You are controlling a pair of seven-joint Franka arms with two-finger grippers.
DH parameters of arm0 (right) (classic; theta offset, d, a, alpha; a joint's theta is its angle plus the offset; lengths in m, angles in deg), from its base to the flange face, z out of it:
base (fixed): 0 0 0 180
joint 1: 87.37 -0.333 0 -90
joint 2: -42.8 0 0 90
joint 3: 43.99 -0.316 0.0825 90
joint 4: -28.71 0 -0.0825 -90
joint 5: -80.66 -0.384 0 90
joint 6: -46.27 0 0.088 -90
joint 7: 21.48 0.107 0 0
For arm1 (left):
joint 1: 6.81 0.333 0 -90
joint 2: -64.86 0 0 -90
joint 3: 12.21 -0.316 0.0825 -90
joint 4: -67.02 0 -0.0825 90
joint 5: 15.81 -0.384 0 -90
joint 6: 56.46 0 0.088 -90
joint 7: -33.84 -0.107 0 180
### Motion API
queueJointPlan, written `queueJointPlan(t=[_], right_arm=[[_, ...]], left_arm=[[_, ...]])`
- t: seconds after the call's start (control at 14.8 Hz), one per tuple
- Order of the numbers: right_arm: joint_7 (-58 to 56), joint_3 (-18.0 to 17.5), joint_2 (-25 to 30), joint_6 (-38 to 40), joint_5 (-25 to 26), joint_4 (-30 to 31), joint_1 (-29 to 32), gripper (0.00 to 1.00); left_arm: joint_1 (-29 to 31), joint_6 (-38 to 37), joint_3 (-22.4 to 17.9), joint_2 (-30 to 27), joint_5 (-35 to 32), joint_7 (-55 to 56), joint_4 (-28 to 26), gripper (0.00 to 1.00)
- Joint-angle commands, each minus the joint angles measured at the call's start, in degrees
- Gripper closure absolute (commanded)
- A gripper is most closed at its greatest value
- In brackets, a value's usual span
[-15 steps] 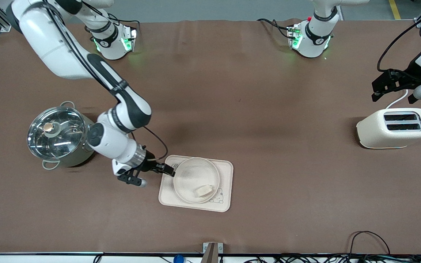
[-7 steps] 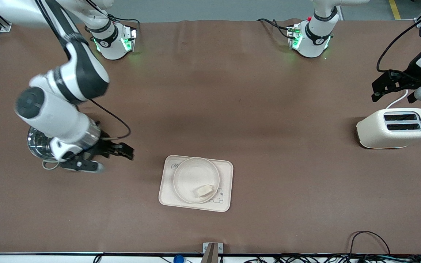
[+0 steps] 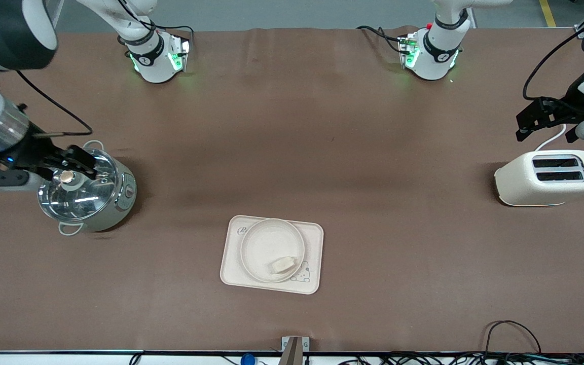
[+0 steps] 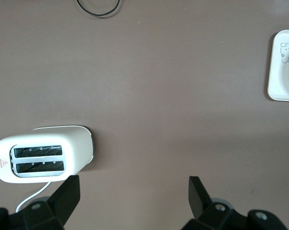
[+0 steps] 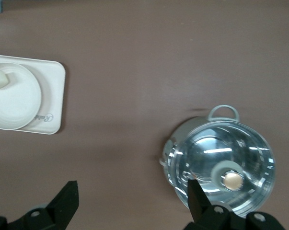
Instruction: Place bun in plate and plate on tray
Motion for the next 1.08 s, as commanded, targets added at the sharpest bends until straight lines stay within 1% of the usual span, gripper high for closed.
queueJointPlan(t=[0.0, 0.13, 0.2, 0.27, 0.34, 0.74, 1.01], right_arm=[[-2.0, 11.4, 3.3, 2.4, -0.1, 0.6, -8.6, 0.0], [-5.7, 17.9, 4.7, 3.9, -0.4, 0.3, -11.4, 0.0], [-9.0, 19.6, 5.2, 3.9, -0.4, 0.2, -11.6, 0.0], [-13.7, 20.4, 5.8, 4.4, -0.4, 0.2, -11.5, 0.0], [-15.5, 21.5, 6.2, 4.9, -0.4, 0.1, -11.5, 0.0], [-14.9, 21.8, 6.8, 6.2, -0.7, 0.6, -11.2, 0.0], [-14.8, 21.7, 8.6, 7.0, -0.7, 0.7, -11.1, 0.0]], left_arm=[[0.1, -1.0, 0.0, 0.2, 0.5, 0.1, 0.9, 0.0], [0.0, -1.0, 0.0, 0.2, 0.5, 0.1, 0.9, 0.0], [0.0, -1.0, 0.0, 0.2, 0.5, 0.1, 0.9, 0.0], [0.0, -1.0, 0.0, 0.2, 0.5, 0.1, 0.9, 0.0], [0.1, -1.0, 0.0, 0.2, 0.5, 0.1, 0.9, 0.0], [0.1, -1.0, 0.0, 0.2, 0.4, 0.0, 0.9, 0.0], [0.1, -1.0, -0.1, 0.2, 0.4, -0.1, 0.9, 0.0]])
